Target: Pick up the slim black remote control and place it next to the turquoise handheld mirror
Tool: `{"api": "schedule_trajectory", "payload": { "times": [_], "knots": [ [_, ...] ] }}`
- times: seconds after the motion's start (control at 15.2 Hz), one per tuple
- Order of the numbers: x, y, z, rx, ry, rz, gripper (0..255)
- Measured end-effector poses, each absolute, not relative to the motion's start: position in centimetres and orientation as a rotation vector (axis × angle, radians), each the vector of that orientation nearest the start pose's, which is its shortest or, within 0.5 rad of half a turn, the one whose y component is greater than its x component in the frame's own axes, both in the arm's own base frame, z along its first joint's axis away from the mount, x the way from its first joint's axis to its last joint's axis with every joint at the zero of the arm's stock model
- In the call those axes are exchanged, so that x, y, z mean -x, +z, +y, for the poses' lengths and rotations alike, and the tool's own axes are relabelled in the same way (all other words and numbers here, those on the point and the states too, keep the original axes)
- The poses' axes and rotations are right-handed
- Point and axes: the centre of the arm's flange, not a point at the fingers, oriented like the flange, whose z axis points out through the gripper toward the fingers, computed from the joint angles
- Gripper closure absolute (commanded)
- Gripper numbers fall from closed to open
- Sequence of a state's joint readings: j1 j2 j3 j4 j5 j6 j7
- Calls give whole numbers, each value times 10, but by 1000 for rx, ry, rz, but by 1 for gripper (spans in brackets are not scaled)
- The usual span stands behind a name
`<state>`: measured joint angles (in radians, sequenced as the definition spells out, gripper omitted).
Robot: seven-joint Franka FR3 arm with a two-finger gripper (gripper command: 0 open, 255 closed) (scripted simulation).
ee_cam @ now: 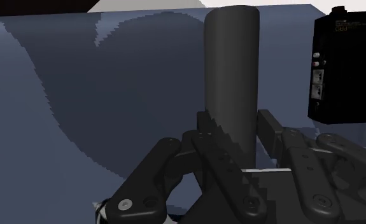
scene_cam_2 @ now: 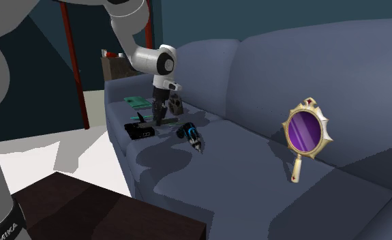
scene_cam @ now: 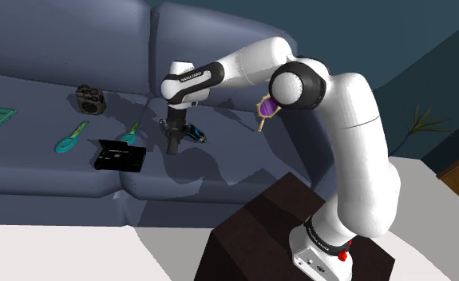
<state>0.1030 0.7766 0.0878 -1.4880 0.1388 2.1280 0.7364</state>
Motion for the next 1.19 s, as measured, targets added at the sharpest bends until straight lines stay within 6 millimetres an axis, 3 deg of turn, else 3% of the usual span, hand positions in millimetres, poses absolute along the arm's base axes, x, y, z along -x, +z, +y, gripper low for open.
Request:
{"api": "schedule_trajectory", "payload": {
  "times": [0.2, 1.19],
  "knots": [
    [-697, 196, 145, 2872, 303, 965, 255],
    [-696, 120, 146, 2872, 304, 966, 255]
  ]
}}
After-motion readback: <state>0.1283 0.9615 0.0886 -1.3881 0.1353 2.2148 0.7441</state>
